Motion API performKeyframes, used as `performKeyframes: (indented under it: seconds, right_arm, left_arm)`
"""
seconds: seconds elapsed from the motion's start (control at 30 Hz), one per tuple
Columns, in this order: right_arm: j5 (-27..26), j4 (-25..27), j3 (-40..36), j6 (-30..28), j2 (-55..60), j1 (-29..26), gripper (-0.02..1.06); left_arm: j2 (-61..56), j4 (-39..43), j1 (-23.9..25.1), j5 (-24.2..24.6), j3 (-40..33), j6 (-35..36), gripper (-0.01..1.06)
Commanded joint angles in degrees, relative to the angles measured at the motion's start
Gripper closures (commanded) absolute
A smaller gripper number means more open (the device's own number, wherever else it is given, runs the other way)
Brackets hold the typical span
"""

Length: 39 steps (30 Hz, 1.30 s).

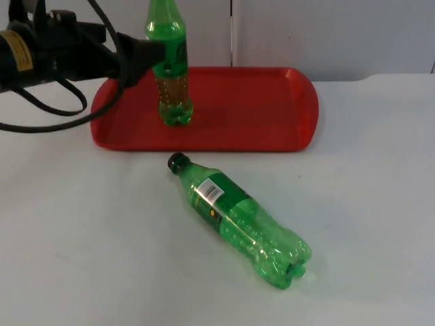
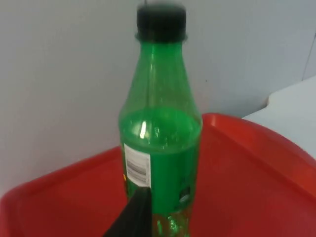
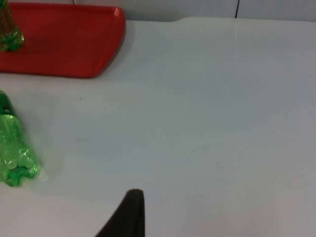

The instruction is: Place the bottle upright on the tray.

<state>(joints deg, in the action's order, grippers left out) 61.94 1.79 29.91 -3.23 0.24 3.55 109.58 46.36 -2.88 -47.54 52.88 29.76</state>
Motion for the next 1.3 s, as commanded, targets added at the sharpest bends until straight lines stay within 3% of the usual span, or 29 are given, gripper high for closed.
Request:
performKeyframes:
  seconds: [0.0, 0.37, 0.53, 0.57, 0.67, 0.7, 0.87, 1.03, 1.27]
  right_arm:
    - [-0.1, -0.2, -0.3, -0.3, -0.2, -0.3, -0.01]
    - [-0.1, -0.2, -0.3, -0.3, -0.2, -0.3, -0.01]
    - [-0.1, -0.2, -0.3, -0.3, -0.2, -0.3, -0.01]
    - [-0.1, -0.2, -0.3, -0.3, -0.2, -0.3, -0.01]
    - [-0.1, -0.2, -0.3, -0.3, -0.2, -0.3, -0.01]
    - [-0.1, -0.2, -0.3, -0.3, -0.2, -0.3, -0.01]
    - [-0.1, -0.2, -0.3, -0.3, -0.2, -0.3, -0.01]
    - [-0.1, -0.2, -0.3, -0.3, -0.2, -0.3, -0.01]
    - [-0.1, -0.2, -0.3, -0.3, -0.2, -0.3, -0.01]
  left_arm:
    - [-5.3, 3.0, 0.1, 3.6, -0.7, 4.4, 0.00]
    - [-22.7, 15.8, 0.1, 15.4, -0.7, 25.8, 0.00]
    - [-31.3, 28.1, 0.1, 20.9, -0.7, 40.3, 0.00]
    - [-31.3, 28.1, 0.1, 20.9, -0.7, 40.3, 0.00]
    - [-36.1, 38.6, 0.1, 21.8, -0.7, 52.0, 0.00]
    - [-36.1, 38.6, 0.1, 21.8, -0.7, 52.0, 0.00]
    - [-41.2, 50.9, 0.1, 20.8, -1.5, 65.9, 0.00]
    - [-44.6, 53.6, 0.1, 19.3, -3.6, 71.9, 0.00]
    - [-48.0, 53.6, 0.1, 18.0, -6.5, 72.0, 0.00]
